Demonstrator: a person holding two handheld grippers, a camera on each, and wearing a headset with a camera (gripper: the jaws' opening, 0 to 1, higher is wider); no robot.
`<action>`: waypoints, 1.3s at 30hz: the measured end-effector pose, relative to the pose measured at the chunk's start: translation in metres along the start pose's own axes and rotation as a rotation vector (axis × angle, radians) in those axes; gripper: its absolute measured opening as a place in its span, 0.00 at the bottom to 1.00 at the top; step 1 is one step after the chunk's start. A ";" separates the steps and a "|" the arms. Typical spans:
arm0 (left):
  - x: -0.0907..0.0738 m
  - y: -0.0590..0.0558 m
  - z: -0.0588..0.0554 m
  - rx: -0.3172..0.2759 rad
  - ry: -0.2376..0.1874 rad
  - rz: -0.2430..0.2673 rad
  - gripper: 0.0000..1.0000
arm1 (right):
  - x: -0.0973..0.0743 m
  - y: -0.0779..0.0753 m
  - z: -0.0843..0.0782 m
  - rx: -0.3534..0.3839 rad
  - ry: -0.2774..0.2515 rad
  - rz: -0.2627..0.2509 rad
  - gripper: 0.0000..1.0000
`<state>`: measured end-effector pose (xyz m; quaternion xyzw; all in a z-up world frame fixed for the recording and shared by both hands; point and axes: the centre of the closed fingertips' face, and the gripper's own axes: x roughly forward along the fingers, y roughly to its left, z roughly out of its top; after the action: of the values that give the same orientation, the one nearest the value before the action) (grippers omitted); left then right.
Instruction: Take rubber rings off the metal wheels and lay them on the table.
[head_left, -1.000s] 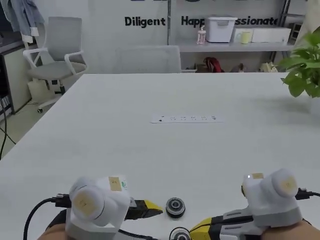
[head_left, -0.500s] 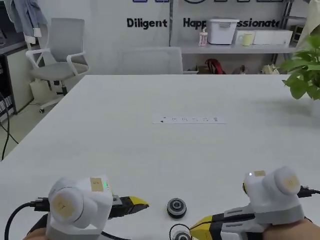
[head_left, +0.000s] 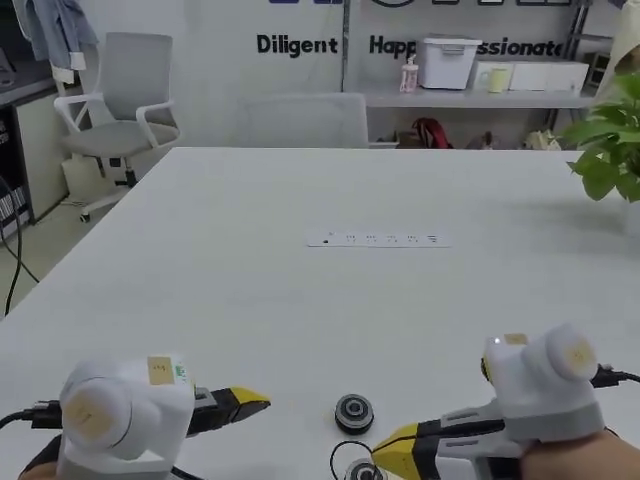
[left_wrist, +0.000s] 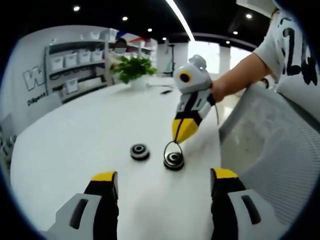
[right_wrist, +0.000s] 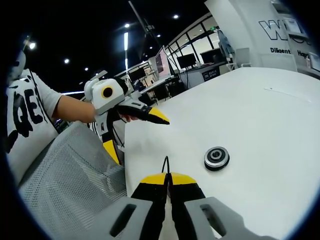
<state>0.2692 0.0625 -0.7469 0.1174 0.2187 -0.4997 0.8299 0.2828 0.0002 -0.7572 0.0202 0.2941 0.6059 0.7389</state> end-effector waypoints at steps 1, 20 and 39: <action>-0.001 0.000 0.000 -0.001 -0.001 0.002 0.77 | 0.000 0.000 0.000 -0.001 0.000 0.001 0.00; -0.013 0.002 -0.017 -0.023 0.009 0.030 0.85 | 0.025 0.006 0.009 -0.034 0.018 0.016 0.00; -0.022 0.008 -0.021 -0.024 0.023 0.055 0.87 | 0.053 0.008 0.002 -0.093 0.061 0.006 0.00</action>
<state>0.2621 0.0923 -0.7544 0.1191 0.2310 -0.4727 0.8420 0.2812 0.0508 -0.7737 -0.0319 0.2880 0.6214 0.7279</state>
